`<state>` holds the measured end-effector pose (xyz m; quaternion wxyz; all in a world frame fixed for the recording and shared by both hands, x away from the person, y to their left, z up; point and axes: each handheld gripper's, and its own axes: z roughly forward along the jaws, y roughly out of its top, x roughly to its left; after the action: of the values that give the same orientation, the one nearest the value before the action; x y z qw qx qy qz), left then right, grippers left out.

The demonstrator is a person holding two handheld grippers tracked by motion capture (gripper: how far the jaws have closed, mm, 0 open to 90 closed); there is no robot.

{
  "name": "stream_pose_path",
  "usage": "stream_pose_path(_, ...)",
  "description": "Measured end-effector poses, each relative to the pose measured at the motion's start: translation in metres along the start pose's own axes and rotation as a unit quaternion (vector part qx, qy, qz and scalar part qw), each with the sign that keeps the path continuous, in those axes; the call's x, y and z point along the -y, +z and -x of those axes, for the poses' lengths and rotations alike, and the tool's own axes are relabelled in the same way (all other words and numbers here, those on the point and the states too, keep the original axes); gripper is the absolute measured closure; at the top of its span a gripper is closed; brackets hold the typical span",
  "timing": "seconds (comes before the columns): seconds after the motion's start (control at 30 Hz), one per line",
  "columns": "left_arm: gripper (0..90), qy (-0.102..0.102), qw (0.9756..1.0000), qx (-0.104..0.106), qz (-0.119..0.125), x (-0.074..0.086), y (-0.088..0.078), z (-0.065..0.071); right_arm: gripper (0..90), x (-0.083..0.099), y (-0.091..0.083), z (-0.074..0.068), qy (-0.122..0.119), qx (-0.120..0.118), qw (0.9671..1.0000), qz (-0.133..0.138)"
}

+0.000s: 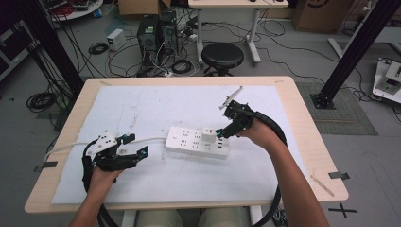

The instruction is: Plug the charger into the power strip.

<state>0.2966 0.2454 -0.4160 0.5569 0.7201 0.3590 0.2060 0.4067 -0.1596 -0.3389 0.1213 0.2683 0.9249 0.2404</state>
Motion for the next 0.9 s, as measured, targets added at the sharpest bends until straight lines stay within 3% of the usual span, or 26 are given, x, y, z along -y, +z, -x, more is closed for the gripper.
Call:
stream_pose_path(0.17,24.1,0.002,1.0000,0.000,0.000,0.000,-0.001,0.000,21.8,0.025,-0.014,0.004,0.030,0.013,0.9994,0.014)
stream_pose_path(0.43,24.0,0.004,1.0000,0.001,0.001,-0.002,-0.001,0.001,21.8,0.062,-0.033,0.003,0.056,0.039,0.9972,0.030)
stream_pose_path(0.57,24.1,0.002,1.0000,0.002,0.004,-0.003,0.000,0.002,21.7,0.082,-0.044,0.000,0.084,0.054,0.9934,0.057)
stream_pose_path(0.9,24.0,0.006,1.0000,0.002,0.003,-0.005,-0.001,0.004,21.6,0.109,-0.049,-0.011,0.111,0.058,0.9882,0.089)
